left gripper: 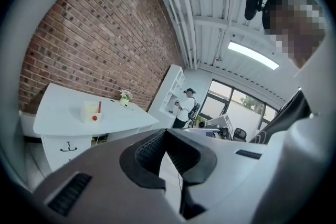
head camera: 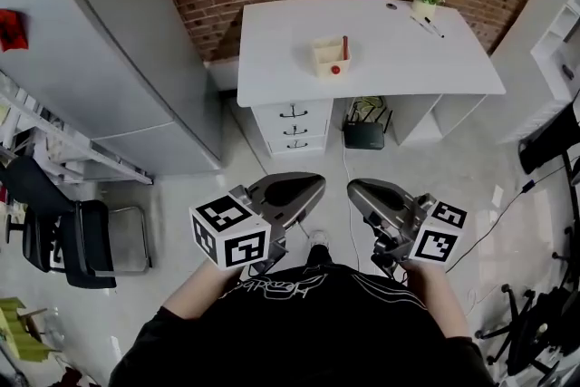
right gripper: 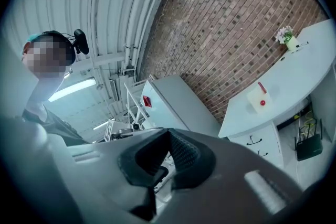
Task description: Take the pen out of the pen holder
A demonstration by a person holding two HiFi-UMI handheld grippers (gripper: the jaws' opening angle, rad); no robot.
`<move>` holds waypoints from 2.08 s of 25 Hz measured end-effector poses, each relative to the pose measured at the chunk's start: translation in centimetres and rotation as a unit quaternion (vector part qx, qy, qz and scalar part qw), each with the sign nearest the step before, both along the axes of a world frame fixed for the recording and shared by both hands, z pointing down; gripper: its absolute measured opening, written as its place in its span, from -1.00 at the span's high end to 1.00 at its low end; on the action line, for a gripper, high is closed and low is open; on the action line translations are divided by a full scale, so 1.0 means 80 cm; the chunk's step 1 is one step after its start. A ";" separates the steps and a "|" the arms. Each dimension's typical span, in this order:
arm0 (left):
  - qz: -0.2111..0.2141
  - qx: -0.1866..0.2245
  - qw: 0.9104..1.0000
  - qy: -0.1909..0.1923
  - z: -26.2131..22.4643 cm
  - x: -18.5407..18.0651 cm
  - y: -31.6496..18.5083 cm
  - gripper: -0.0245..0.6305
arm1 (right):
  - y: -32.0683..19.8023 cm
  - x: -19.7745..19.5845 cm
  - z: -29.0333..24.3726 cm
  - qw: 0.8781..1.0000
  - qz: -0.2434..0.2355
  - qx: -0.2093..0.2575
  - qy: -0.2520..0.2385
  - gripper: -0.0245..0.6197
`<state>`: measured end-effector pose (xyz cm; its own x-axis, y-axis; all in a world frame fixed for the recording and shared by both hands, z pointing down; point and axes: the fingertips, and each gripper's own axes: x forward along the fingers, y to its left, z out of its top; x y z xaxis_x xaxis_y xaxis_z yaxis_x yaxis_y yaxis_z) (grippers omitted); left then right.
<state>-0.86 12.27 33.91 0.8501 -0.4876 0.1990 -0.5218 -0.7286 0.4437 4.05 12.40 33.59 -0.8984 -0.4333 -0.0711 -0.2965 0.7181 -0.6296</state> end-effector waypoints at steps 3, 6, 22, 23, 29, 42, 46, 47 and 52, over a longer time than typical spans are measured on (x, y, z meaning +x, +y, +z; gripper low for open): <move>-0.007 -0.007 1.000 -0.003 0.004 0.004 -0.039 0.91 | -0.041 0.006 0.004 1.000 -0.005 -0.005 -0.005 0.91; -0.012 -0.008 1.000 -0.007 0.003 0.010 -0.077 0.91 | -0.082 0.013 0.002 1.000 -0.008 -0.006 -0.010 0.91; -0.041 0.010 0.999 -0.017 -0.004 0.021 -0.163 0.91 | -0.169 0.029 -0.011 0.999 -0.033 0.019 -0.018 0.91; -0.041 0.010 0.999 -0.015 -0.004 0.021 -0.165 0.91 | -0.170 0.028 -0.010 0.999 -0.033 0.018 -0.016 0.91; -0.030 0.007 0.999 -0.008 0.002 0.020 -0.179 0.91 | -0.183 0.024 0.000 1.000 -0.027 0.015 -0.002 0.91; -0.008 -0.020 1.000 0.003 0.021 0.019 -0.270 0.91 | -0.266 0.025 0.011 1.000 0.000 0.001 0.013 0.91; -0.002 -0.033 0.999 0.002 0.030 0.019 -0.299 0.91 | -0.297 0.027 0.018 1.000 0.011 -0.005 0.015 0.91; -0.001 -0.038 0.999 0.002 0.033 0.019 -0.306 0.91 | -0.305 0.028 0.021 1.000 0.014 -0.007 0.015 0.91; 0.002 -0.057 0.998 -0.002 0.050 0.016 -0.342 0.91 | -0.344 0.032 0.036 0.999 0.030 -0.020 0.021 0.91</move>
